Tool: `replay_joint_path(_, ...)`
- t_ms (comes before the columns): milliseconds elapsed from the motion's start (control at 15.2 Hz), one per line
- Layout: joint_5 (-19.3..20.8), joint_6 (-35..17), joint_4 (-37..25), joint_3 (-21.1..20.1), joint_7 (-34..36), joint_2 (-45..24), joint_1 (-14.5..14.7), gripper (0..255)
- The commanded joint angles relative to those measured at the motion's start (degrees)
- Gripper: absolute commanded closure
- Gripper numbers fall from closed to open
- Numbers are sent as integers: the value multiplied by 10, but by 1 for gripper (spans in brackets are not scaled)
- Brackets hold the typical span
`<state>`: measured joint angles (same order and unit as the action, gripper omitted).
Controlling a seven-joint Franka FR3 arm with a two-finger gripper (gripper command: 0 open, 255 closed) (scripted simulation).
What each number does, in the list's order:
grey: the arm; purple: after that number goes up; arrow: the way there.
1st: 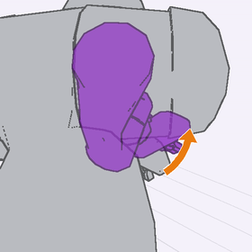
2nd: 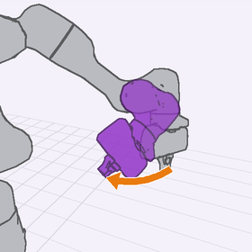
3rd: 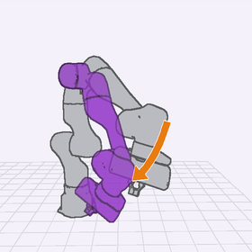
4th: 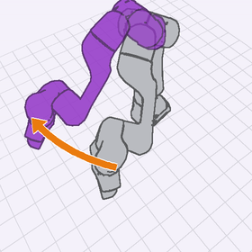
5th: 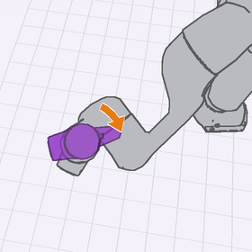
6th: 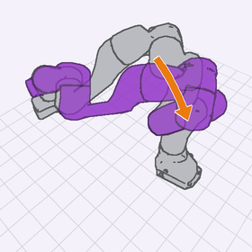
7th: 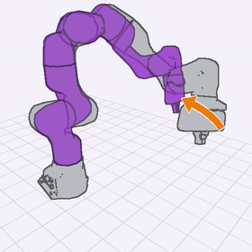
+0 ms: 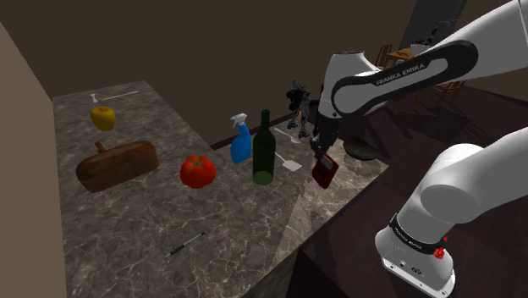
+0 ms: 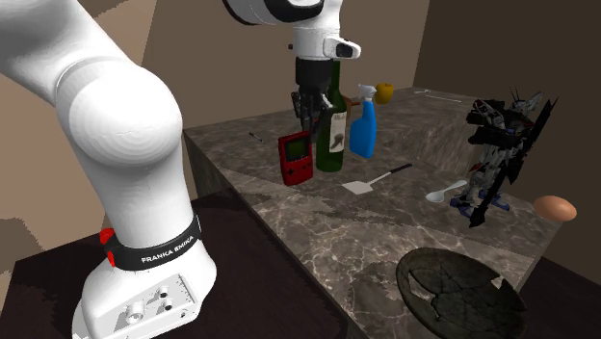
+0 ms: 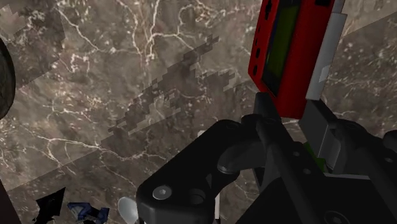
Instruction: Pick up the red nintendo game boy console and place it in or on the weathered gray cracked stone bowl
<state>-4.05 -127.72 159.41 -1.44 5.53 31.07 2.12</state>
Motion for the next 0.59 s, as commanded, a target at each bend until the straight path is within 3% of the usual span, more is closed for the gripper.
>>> replay_joint_path(0,0,21,-10,-1,2,12,0,255)
replay_joint_path(528,11,89,-47,12,-10,41,-10,255)
